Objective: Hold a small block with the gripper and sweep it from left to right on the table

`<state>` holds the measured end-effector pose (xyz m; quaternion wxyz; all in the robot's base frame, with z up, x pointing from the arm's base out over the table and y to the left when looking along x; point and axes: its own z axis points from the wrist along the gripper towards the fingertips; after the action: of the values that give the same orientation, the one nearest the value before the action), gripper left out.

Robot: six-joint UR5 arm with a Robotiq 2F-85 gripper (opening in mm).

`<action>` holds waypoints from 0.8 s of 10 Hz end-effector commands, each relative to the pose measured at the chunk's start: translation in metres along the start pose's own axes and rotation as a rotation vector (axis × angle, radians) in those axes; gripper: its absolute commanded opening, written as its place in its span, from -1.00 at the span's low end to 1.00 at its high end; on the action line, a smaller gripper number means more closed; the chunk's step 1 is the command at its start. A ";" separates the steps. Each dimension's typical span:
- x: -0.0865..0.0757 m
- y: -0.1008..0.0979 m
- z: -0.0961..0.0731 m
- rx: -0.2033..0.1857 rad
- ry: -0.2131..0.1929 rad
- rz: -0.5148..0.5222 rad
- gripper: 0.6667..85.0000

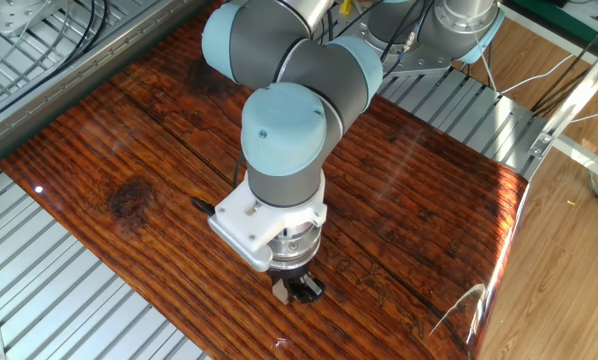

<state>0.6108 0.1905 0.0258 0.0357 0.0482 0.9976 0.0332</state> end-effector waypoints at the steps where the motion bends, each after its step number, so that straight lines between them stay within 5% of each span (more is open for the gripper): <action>1: -0.001 -0.002 -0.001 0.001 0.002 0.009 -0.88; 8: 0.000 -0.004 -0.002 0.006 0.007 0.018 -0.94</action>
<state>0.6104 0.1860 0.0262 0.0335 0.0513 0.9978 0.0263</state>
